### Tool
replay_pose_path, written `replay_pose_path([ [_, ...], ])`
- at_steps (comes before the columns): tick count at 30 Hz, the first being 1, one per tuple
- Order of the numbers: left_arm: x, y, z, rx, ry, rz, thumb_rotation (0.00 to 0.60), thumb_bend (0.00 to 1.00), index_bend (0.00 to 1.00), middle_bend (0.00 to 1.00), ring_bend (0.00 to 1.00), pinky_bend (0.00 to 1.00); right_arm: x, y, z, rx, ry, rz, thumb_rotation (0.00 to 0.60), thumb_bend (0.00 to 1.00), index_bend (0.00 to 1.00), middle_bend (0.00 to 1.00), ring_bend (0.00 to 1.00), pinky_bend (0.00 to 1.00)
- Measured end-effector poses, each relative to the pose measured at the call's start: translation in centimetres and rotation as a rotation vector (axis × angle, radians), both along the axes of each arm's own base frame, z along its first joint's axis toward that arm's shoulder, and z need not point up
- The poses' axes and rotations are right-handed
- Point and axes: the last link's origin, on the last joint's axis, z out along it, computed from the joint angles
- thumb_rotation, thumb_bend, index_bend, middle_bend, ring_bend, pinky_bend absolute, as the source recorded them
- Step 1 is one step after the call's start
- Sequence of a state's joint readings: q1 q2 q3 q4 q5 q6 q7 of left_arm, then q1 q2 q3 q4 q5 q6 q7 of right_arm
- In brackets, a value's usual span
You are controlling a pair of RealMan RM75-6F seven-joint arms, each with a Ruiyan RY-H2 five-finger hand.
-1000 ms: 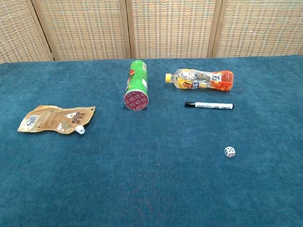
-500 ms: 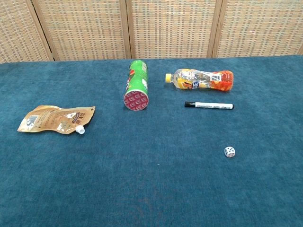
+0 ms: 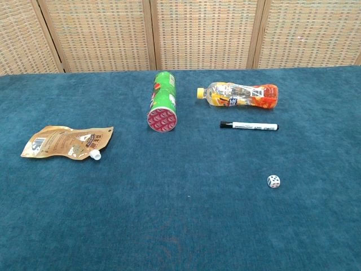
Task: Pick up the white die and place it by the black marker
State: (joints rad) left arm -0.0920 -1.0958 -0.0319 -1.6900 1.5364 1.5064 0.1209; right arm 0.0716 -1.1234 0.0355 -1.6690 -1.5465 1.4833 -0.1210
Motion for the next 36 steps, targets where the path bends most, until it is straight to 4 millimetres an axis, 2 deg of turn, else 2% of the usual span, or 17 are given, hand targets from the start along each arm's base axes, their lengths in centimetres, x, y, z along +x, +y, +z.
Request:
replay_pose_path([
  [6,0.2,-0.2,-0.2,-0.012,-0.004,-0.008,0.600,0.11,0.00,0.00,0.00,0.00,1.3,-0.5,-1.0,0.020,-0.038,0.031,0.600,0.05,0.31,0.00,0.00,0.00],
  [9,0.3,-0.2,-0.3,-0.016,-0.006,-0.013,0.600,0.11,0.00,0.00,0.00,0.00,2.4,-0.9,-1.9,0.046,-0.033,0.055,0.600,0.08,0.32,0.00,0.00,0.00],
  [13,0.3,-0.2,-0.2,-0.014,-0.011,-0.014,0.600,0.11,0.00,0.00,0.00,0.00,4.9,-1.5,-3.9,0.108,-0.040,0.112,0.600,0.13,0.33,0.00,0.00,0.00],
  [21,0.4,-0.3,-0.4,-0.026,-0.019,-0.018,0.600,0.11,0.00,0.00,0.00,0.00,8.4,-3.2,-7.8,0.198,-0.081,0.165,0.600,0.32,0.39,0.00,0.00,0.00],
  [23,0.5,-0.3,-0.4,-0.031,-0.020,-0.021,0.600,0.11,0.00,0.00,0.00,0.00,9.1,-3.7,-9.1,0.224,-0.089,0.169,0.600,0.34,0.39,0.00,0.00,0.00],
  [28,0.5,-0.3,-0.7,-0.042,-0.023,-0.023,0.600,0.11,0.00,0.00,0.00,0.00,10.2,-4.9,-11.8,0.269,-0.093,0.174,0.600,0.34,0.39,0.00,0.00,0.00],
  [36,0.5,-0.3,-1.0,-0.056,-0.022,-0.026,0.600,0.11,0.00,0.00,0.00,0.00,10.5,-7.1,-14.7,0.319,-0.064,0.125,0.600,0.34,0.39,0.00,0.00,0.00],
])
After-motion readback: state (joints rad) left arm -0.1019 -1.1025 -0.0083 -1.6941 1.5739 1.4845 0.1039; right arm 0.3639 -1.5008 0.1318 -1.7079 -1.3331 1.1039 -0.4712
